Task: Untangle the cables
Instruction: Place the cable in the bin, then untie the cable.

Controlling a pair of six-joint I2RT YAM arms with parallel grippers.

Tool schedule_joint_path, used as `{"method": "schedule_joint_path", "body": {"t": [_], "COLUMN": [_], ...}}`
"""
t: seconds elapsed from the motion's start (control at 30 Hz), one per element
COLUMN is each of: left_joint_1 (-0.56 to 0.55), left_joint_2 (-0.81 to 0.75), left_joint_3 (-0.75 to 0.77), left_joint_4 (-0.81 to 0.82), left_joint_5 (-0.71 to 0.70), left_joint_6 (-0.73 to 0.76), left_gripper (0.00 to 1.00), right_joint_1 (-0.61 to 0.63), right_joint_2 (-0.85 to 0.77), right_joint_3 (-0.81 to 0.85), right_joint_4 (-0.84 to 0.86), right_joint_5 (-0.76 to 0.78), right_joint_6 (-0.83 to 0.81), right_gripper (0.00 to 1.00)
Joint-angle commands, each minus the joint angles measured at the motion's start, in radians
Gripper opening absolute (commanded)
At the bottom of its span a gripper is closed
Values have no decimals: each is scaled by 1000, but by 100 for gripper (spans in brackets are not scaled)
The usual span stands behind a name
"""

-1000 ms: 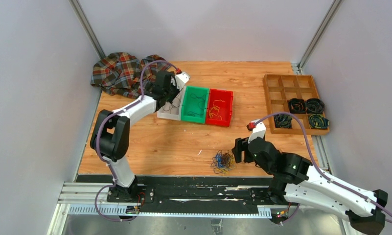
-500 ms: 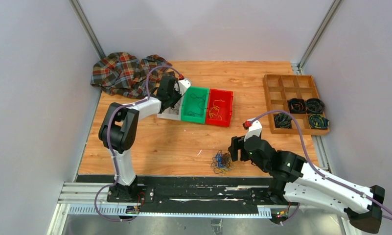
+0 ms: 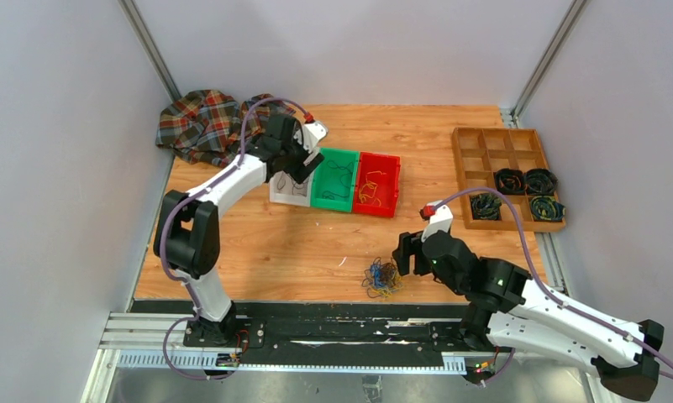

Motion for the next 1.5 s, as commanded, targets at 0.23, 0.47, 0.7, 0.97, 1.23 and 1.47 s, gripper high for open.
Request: {"method": "schedule_joint_path", "body": {"t": [0.23,0.47,0.7,0.97,1.23,1.47], "left_joint_1": [3,2,-18,-29,14,15], "left_joint_2": [-161,-267,-360,-408,-479,-529], "left_joint_3": [208,192,35,2,25,-67], "left_joint_4": [-449,-552,-555,-572,-558,-569], "left_joint_5": [136,243,463,347,257,382], "left_joint_6": [75,8,-35,-30,-70,-24], "left_gripper": [98,98,98,98,98,98], "right_joint_1": [-14,-22,-45,-89,-121,-121], "right_joint_2": [9,64,98,179,409,558], "right_joint_3": [98,63,-39,-127,-18,184], "right_joint_4": [-107,-91,15,127,333,351], "right_joint_5": [-46,-85,-200,-361,-477,-567], "right_joint_6": [-1,17,8,7,-47,-80], "right_gripper": [73,73,72,61,14,1]}}
